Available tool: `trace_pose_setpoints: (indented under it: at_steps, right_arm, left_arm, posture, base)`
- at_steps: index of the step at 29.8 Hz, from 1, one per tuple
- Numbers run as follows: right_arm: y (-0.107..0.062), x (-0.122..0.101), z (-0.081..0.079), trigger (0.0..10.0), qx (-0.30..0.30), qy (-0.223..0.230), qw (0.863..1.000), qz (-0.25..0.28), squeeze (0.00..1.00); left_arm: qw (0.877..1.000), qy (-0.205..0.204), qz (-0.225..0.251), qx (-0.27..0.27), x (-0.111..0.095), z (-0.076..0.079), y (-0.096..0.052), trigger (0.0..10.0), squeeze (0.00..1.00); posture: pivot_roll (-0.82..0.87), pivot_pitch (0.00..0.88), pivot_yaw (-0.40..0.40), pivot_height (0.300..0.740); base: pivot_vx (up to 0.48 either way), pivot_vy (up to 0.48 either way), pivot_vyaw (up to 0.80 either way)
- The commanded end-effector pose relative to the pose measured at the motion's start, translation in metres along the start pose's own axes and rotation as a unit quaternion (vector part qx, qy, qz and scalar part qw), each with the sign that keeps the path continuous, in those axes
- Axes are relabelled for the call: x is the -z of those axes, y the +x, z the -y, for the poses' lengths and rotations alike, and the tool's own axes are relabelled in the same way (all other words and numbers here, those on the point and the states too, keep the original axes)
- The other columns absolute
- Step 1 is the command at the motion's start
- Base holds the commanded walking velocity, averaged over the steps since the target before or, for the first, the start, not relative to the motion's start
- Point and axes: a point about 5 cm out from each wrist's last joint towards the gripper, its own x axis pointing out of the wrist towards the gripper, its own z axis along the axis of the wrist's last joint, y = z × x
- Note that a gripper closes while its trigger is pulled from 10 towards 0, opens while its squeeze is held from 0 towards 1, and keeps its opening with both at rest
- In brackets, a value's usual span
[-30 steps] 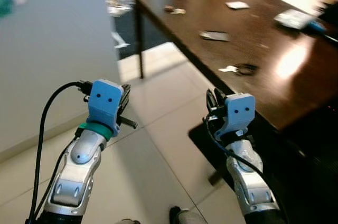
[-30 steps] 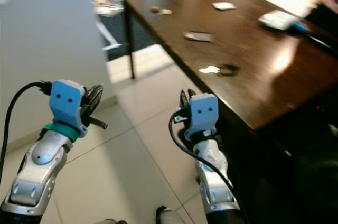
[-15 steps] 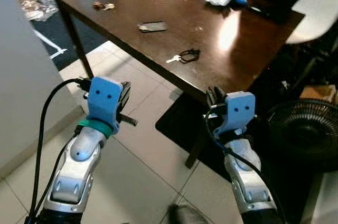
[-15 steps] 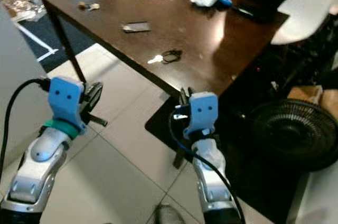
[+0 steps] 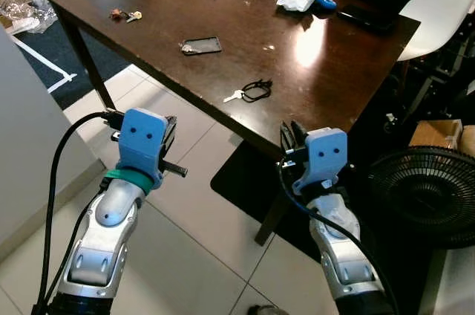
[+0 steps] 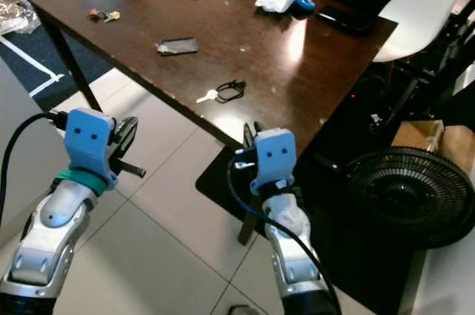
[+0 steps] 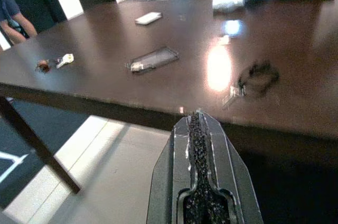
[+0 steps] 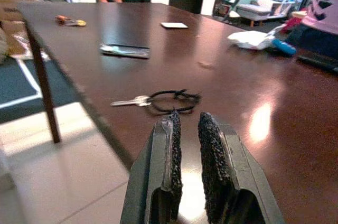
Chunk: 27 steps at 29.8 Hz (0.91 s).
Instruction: Hang keys on a hook
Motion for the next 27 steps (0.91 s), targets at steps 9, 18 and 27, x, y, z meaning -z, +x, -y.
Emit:
trace_pose_setpoints:
  at_steps: [9, 18, 27]
  right_arm:
    - [0.0, 0.0, -0.004, 10.0, -0.006, 0.005, 1.0, -0.001, 0.0]
    - [-0.001, 0.001, -0.005, 10.0, -0.009, 0.003, 1.0, -0.002, 0.0]
    - [-0.001, 0.001, -0.005, 10.0, -0.009, 0.006, 1.0, -0.002, 0.0]
  left_arm:
    - [1.0, 0.01, -0.017, -0.008, 0.008, -0.004, -0.005, 10.0, 0.0]
    - [1.0, 0.008, -0.019, -0.011, 0.009, -0.003, -0.006, 10.0, 0.0]
    - [1.0, -0.003, -0.001, 0.016, -0.004, 0.0, -0.003, 10.0, 0.0]
  posture:
    - [0.06, 0.066, 0.089, 0.74]
    - [0.06, 0.077, 0.086, 0.74]
    - [0.06, 0.081, 0.086, 0.74]
  base:
    - [0.472, 0.0, 0.0]
    - [0.47, 0.0, 0.0]
    - [0.467, 0.0, 0.0]
